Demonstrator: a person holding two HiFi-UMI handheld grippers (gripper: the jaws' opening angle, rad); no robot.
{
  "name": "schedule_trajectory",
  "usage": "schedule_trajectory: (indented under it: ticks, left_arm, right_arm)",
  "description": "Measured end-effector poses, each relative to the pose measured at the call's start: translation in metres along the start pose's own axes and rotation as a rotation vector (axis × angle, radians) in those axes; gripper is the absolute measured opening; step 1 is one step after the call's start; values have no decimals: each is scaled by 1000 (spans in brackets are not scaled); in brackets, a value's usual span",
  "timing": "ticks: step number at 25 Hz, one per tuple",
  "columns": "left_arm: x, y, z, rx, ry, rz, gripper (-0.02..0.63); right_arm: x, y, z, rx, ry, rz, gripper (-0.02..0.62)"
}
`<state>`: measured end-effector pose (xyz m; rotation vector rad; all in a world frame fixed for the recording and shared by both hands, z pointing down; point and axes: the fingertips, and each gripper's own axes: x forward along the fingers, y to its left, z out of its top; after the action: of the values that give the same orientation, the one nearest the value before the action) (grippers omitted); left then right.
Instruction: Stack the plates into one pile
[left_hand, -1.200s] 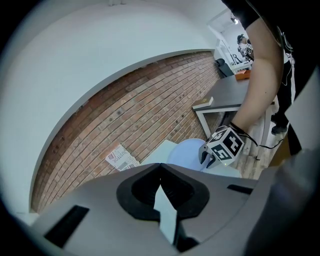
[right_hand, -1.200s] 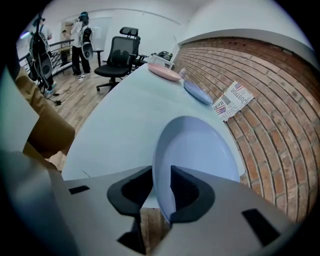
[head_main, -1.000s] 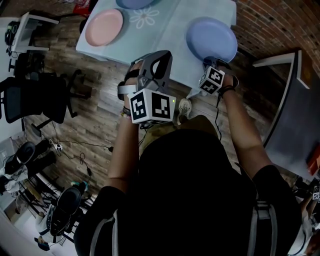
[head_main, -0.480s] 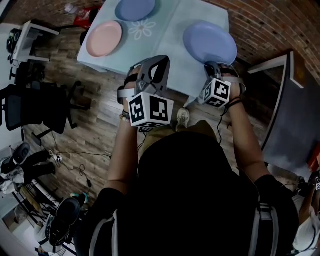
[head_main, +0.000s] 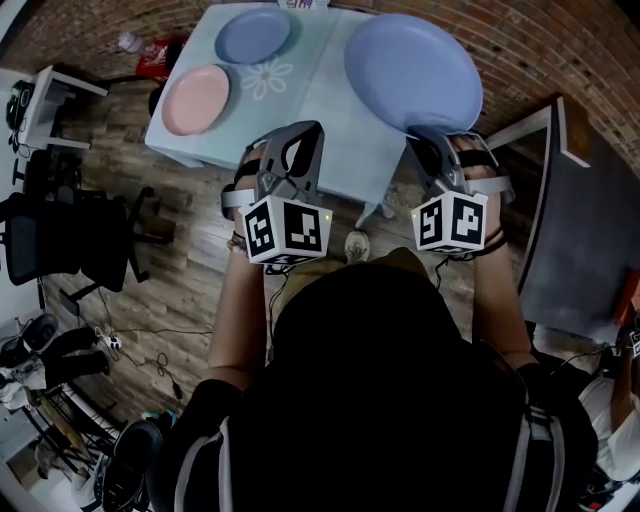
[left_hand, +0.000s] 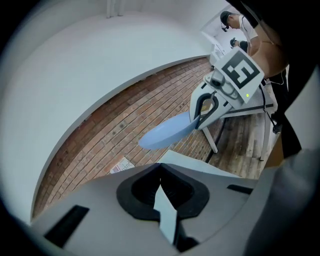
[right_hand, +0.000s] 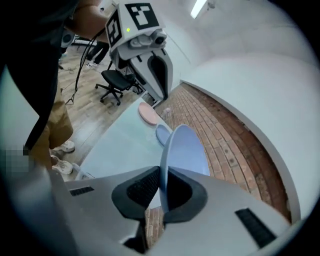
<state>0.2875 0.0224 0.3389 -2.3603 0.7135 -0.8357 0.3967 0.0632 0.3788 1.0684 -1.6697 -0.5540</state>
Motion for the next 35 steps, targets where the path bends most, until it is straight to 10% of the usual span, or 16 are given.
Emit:
schedule_trajectory:
  ticks: [35]
  left_arm:
    - [-17, -21, 27, 61, -38, -31, 23]
  right_arm:
    - [-63, -11, 60, -35, -150, -65, 52]
